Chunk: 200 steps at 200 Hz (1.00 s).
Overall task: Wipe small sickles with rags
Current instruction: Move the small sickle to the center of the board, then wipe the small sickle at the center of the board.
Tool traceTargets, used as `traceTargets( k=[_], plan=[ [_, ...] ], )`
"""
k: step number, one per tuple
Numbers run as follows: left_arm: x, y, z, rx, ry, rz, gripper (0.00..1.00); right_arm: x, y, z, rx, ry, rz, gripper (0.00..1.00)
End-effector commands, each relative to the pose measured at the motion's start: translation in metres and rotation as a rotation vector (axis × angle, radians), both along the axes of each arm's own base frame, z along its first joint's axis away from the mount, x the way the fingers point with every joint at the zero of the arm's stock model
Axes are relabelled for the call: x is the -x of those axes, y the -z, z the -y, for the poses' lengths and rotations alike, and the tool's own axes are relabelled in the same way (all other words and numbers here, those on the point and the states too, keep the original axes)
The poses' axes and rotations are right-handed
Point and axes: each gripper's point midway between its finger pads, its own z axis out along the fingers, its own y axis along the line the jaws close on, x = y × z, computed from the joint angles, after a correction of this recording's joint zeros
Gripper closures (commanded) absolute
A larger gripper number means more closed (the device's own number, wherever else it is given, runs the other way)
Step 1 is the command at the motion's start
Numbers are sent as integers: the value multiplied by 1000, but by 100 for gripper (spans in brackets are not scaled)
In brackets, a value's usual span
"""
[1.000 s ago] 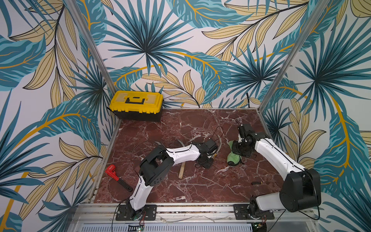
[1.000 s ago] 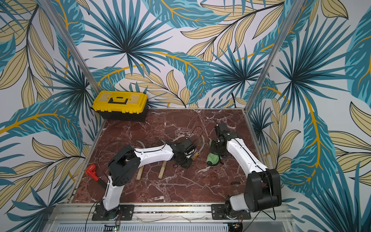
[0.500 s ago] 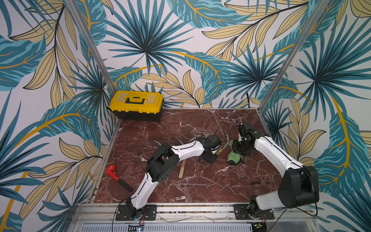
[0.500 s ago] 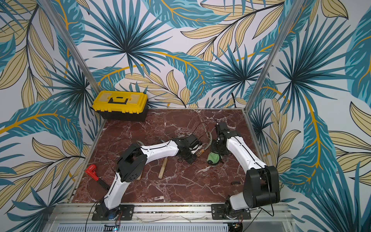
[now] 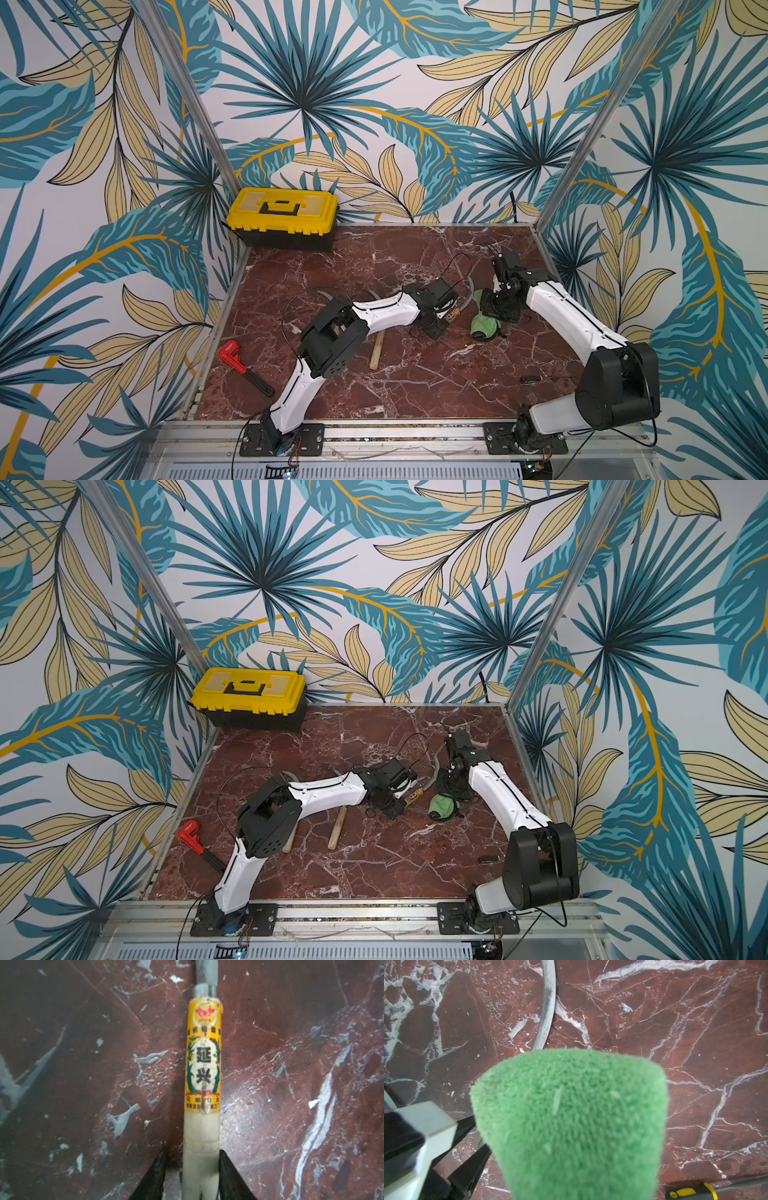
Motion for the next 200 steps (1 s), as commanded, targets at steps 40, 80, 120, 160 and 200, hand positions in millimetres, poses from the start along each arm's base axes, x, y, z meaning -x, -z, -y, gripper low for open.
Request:
traceTargets(
  k=[40,80,120,160,200],
  plan=[
    [8,-6,-15,148,-25,78,49,14,-15,-2,-32,-7,9,74],
    [13,1,-14,226,-20,96,40,20,-21,-2,-30,-10,12,74],
    [15,14,-12,255,-22,95,51,24,-21,-2,-34,-14,-1,74],
    [20,20,-16,263,-22,81,67,19,-22,-8,-53,-26,-3,73],
    [21,22,-22,256,-32,98,100,9,-19,-22,-83,-66,-15,73]
  ],
)
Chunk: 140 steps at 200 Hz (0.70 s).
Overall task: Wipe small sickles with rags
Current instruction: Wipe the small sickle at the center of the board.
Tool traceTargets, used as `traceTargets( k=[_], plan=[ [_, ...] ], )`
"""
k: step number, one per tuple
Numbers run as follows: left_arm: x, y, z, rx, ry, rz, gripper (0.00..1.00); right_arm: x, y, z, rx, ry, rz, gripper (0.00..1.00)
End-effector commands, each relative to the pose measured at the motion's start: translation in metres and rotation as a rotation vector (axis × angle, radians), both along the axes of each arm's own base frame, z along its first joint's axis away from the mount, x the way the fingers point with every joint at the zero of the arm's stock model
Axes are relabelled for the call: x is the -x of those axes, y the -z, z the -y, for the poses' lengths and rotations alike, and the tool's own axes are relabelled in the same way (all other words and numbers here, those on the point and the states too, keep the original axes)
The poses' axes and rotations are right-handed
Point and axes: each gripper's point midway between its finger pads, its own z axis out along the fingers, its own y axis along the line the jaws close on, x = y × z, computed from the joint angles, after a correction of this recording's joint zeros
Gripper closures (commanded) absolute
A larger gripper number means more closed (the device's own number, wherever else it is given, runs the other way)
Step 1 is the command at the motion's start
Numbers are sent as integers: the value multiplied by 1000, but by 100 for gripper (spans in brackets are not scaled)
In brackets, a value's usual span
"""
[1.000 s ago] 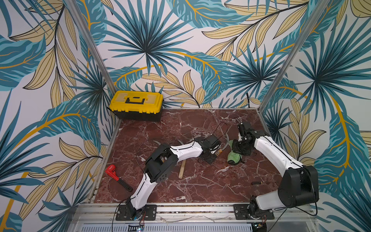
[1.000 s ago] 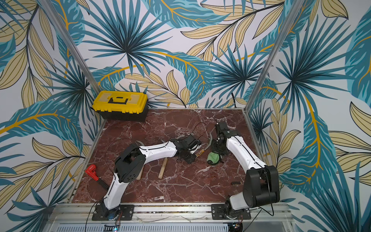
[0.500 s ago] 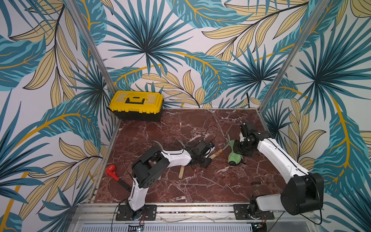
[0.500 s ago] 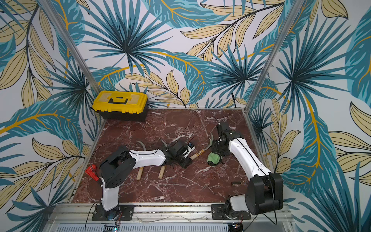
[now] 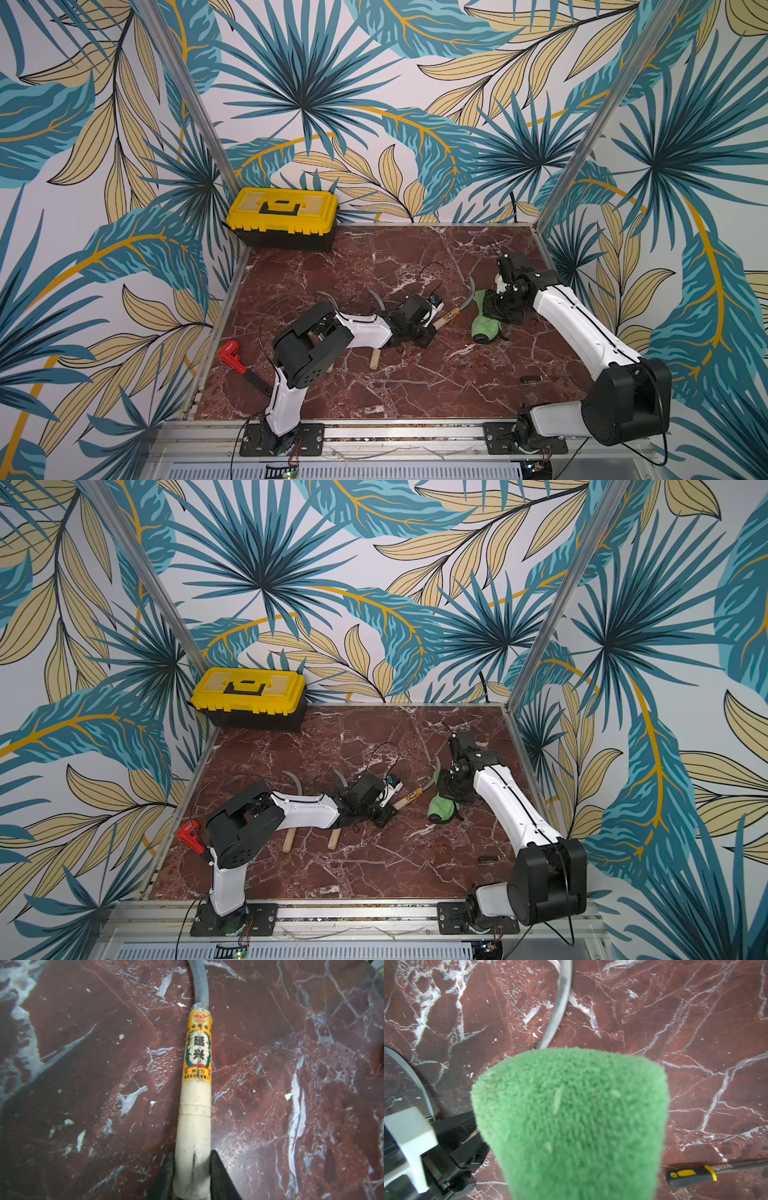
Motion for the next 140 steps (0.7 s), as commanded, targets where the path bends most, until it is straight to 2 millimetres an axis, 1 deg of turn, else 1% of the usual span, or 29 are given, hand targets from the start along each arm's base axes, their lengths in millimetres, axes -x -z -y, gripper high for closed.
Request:
traceTargets(
  k=[1,23,61,101,121,140],
  plan=[
    [11,22,-15,-54,-7,-49,100,-4,1,-12,-25,-47,-23,73],
    [12,23,-16,-56,1,-42,100,-12,9,-25,-49,-85,-39,74],
    [13,18,-10,-6,29,-14,100,-28,27,-49,-93,-161,-71,75],
    [14,15,-8,19,51,17,100,-43,41,-69,-155,-208,-90,76],
    [13,15,-7,26,53,27,100,-46,48,-79,-171,-232,-111,76],
    [11,13,-7,36,44,35,100,-45,57,-87,-175,-245,-139,76]
  ],
)
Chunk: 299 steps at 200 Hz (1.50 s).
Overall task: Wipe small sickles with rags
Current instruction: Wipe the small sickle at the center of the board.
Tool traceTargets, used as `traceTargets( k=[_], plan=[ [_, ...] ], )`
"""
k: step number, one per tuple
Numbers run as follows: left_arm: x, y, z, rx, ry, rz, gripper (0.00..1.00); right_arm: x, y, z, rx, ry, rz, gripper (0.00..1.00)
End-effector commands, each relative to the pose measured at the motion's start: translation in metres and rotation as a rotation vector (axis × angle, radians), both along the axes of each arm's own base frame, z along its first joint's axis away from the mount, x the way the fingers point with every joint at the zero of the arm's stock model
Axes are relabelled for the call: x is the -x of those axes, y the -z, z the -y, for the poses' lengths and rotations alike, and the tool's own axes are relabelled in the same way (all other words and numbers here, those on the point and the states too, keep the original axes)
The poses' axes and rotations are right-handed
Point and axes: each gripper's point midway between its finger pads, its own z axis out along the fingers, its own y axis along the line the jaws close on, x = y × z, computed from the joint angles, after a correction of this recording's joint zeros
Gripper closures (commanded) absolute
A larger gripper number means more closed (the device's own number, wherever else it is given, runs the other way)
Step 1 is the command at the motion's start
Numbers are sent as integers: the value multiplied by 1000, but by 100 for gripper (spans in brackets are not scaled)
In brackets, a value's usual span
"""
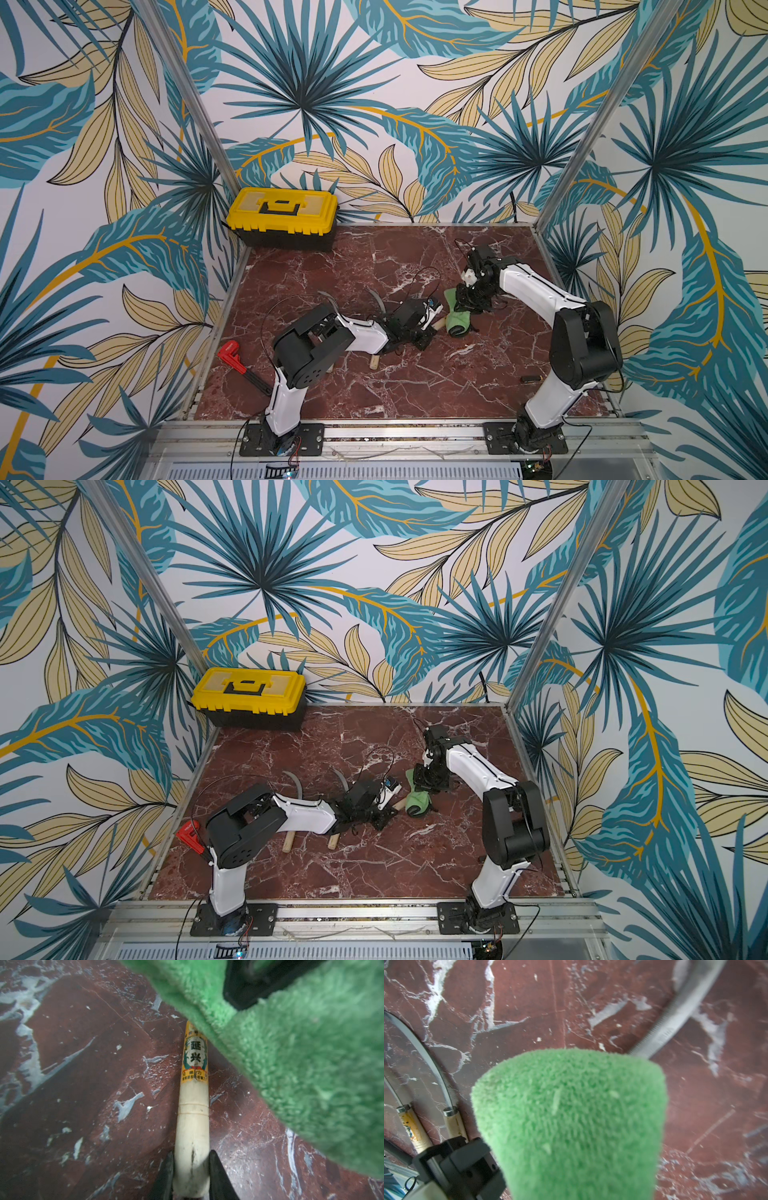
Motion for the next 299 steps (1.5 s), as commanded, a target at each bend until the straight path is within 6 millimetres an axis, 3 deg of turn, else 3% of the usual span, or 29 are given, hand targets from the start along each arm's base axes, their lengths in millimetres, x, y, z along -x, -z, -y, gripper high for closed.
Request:
traceTargets(
  k=[1,87,157,253,299],
  plan=[
    [9,13,-8,-31,14,-32,100,-1,4,-18,-36,-49,-12,76],
    [5,4,-4,28,-7,-11,100,6,51,-38,-20,-41,-108,78],
    [10,3,-9,33,-9,-22,100,7,73,6,228,39,-172,81],
    [16,3,-19,22,-17,-19,100,-9,60,65,440,74,-148,81],
    [17,4,-20,18,-15,-22,100,-26,28,60,389,46,-52,81]
  ],
)
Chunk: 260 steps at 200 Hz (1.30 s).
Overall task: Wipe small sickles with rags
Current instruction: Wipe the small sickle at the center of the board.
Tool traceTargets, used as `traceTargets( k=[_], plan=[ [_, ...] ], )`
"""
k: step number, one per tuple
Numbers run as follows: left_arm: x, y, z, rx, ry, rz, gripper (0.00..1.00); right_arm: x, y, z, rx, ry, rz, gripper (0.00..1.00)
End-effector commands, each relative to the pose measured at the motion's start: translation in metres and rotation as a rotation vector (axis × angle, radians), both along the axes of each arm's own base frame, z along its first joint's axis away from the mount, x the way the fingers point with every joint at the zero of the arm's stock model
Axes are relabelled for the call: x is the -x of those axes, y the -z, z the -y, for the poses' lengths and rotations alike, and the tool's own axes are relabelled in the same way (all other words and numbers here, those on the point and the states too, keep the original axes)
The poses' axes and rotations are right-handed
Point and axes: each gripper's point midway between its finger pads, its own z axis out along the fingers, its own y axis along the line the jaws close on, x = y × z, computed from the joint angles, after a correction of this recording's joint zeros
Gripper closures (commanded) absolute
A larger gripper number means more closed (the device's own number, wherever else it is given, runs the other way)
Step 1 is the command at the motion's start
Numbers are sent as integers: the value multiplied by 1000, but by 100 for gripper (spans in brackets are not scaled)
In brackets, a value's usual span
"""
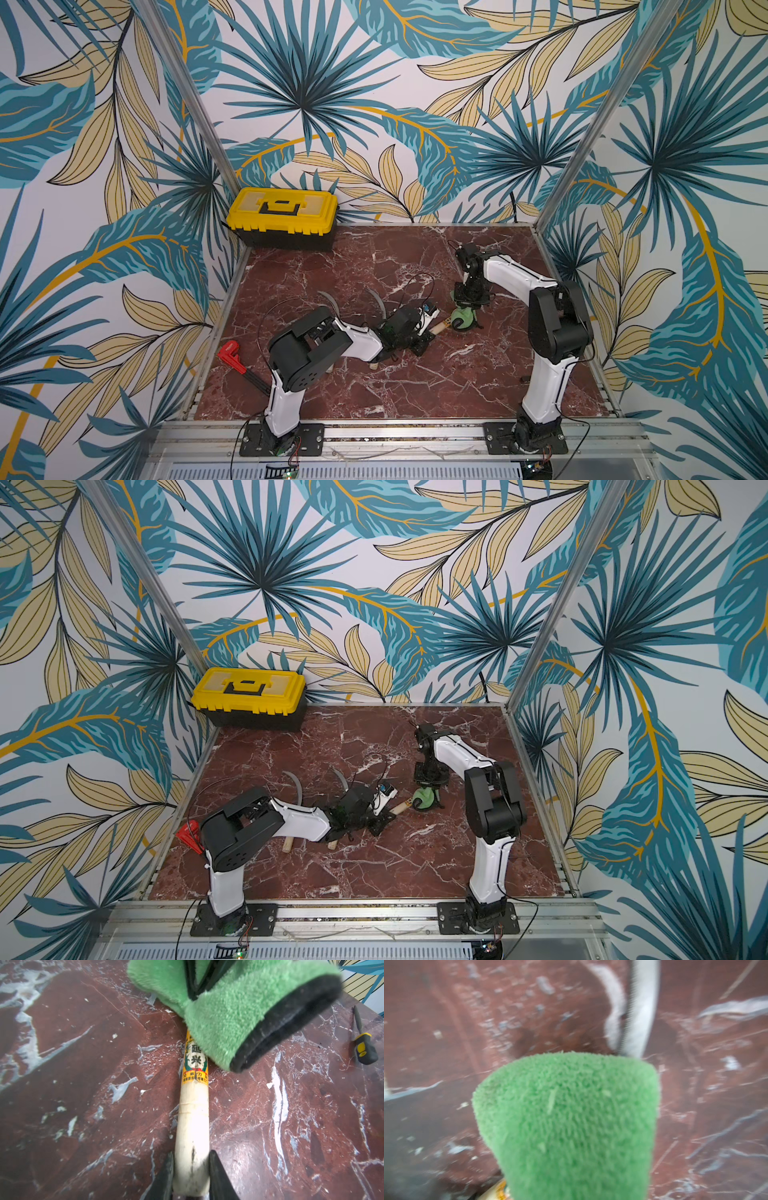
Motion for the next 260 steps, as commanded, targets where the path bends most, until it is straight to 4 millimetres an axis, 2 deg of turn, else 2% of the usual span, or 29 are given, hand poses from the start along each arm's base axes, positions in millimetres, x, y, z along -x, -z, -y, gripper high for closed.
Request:
traceTargets(
  k=[1,30,53,84,121,157,187,211,229,245,260],
  plan=[
    [7,5,-10,-31,-4,-32,100,4,-10,13,68,-34,-6,81],
    [6,3,-9,-24,-3,-27,100,17,-46,-10,-29,-76,40,81],
    [6,1,-9,-15,-4,-22,100,33,-55,-34,-87,-121,31,81],
    [6,-1,-8,-3,-6,-21,100,44,-37,-60,-156,-133,-6,81],
    [6,-1,-8,5,-7,-24,100,51,2,-85,-224,-132,-69,81],
    [7,3,-9,1,-11,-32,100,50,34,-84,-205,-100,-112,81],
    [8,4,-10,-1,-10,-34,100,48,48,-65,-125,-68,-158,81],
    [9,5,-12,-4,-11,-34,100,45,49,-38,-58,-38,-168,81],
    [9,7,-14,-10,-14,-33,100,39,43,-34,-86,-27,-158,81],
    [9,8,-14,-11,-16,-38,100,33,36,-18,5,-28,-153,81],
    [10,8,-14,-10,-14,-41,100,30,36,-11,2,-14,-166,81]
  ],
)
